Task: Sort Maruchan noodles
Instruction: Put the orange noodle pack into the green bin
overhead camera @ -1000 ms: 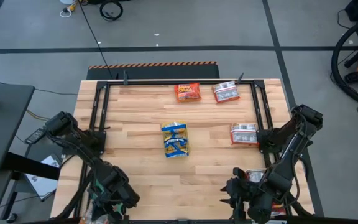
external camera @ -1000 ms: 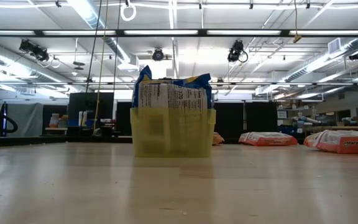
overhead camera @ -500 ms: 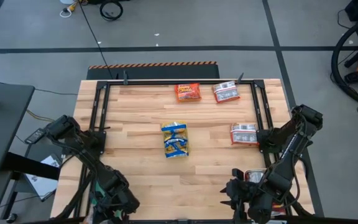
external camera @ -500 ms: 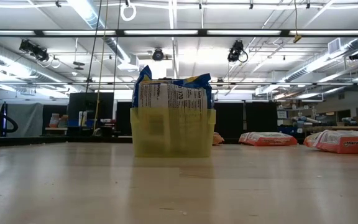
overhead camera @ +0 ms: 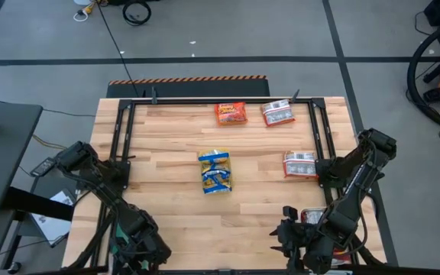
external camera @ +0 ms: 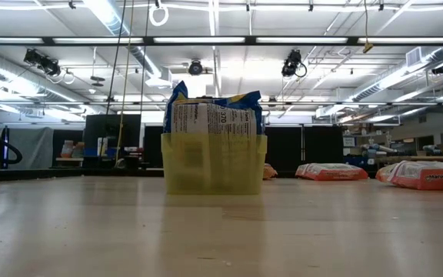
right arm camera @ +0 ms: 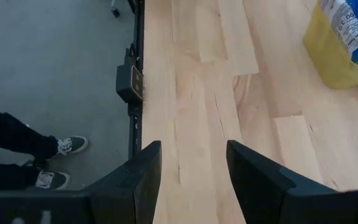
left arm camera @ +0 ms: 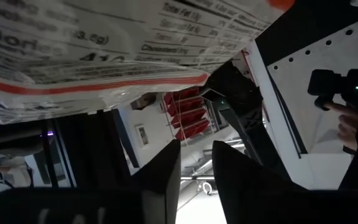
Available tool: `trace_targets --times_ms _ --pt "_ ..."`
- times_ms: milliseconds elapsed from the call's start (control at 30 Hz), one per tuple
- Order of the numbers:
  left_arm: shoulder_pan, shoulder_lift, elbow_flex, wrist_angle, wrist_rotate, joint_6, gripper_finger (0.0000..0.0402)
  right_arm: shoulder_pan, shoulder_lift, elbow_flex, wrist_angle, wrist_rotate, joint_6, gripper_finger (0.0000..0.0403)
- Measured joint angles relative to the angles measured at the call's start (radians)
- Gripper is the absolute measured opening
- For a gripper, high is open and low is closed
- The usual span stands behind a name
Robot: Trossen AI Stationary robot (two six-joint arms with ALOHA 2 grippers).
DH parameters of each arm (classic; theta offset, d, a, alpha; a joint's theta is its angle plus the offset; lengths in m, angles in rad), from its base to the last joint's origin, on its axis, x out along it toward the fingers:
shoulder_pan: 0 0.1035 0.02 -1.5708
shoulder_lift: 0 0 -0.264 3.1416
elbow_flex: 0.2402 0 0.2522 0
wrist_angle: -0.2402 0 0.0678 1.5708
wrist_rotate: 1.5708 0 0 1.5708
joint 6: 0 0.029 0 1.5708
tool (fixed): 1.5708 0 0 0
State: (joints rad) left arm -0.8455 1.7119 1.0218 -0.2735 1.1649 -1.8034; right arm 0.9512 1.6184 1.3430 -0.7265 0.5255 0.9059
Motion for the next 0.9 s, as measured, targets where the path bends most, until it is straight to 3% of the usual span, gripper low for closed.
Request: trace_targets --times_ms 167,400,667,767,900 --pt "-0.001 -0.003 0.0 -0.002 -0.011 -0.008 0.0101 -0.004 0.0 0.0 0.0 -0.003 -0.016 0.0187" --pt "-0.005 -0.036 0.0 -0.066 -0.122 -0.02 0.0099 -0.024 -0.001 0.0 -0.004 -0.029 -0.02 0.0187" --pt "0.002 -0.118 0.001 -0.423 -0.382 0.06 0.0098 -0.033 -0.001 0.0 -0.005 -0.03 -0.023 0.0187" --pt "-0.002 -0.113 0.001 -0.421 -0.471 0.061 0.0098 -0.032 -0.001 0.0 -0.004 -0.03 -0.018 0.0187" --pt "-0.001 -0.095 0.0 -0.406 -0.516 0.092 0.0098 -0.032 -0.002 0.0 -0.004 -0.03 -0.012 0.0187"
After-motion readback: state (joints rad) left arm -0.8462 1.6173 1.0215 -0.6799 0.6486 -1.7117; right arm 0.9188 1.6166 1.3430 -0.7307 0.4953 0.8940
